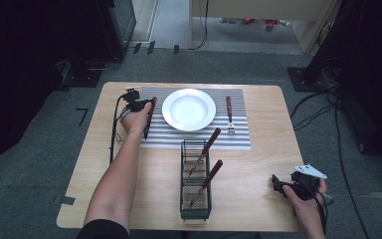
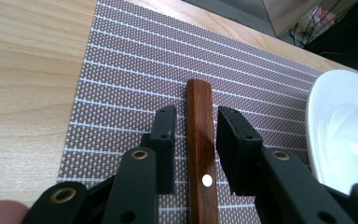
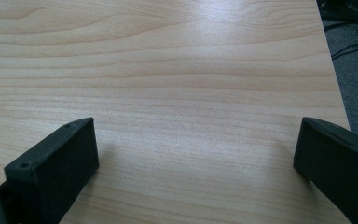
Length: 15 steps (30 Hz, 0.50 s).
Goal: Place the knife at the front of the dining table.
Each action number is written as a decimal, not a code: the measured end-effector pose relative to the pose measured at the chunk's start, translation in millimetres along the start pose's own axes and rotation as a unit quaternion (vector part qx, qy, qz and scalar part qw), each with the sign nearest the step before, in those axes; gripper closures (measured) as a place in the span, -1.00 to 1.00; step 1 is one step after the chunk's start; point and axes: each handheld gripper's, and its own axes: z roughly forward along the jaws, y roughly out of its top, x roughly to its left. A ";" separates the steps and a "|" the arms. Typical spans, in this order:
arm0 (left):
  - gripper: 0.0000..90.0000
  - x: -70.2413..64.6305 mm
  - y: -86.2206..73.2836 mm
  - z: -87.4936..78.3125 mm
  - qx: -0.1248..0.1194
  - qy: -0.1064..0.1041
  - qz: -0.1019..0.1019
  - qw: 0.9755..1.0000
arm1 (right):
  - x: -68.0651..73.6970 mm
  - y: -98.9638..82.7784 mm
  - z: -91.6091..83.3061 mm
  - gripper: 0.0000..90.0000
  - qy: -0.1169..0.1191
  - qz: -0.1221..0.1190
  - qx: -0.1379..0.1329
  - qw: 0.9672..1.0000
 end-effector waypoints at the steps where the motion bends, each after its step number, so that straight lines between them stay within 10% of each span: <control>1: 0.50 -1.0 -0.4 -0.5 0.002 0.001 0.005 1.000 | 0.0 0.0 0.0 -1.00 0.000 0.000 0.000 1.000; 9: 0.60 -20.7 -7.2 1.6 0.012 0.067 0.098 0.993 | 0.1 0.0 0.0 -1.00 0.000 0.000 0.000 1.000; 15: 0.71 -23.0 -3.2 5.3 0.017 0.070 0.089 0.993 | 0.1 0.0 0.0 -1.00 0.000 0.000 0.000 1.000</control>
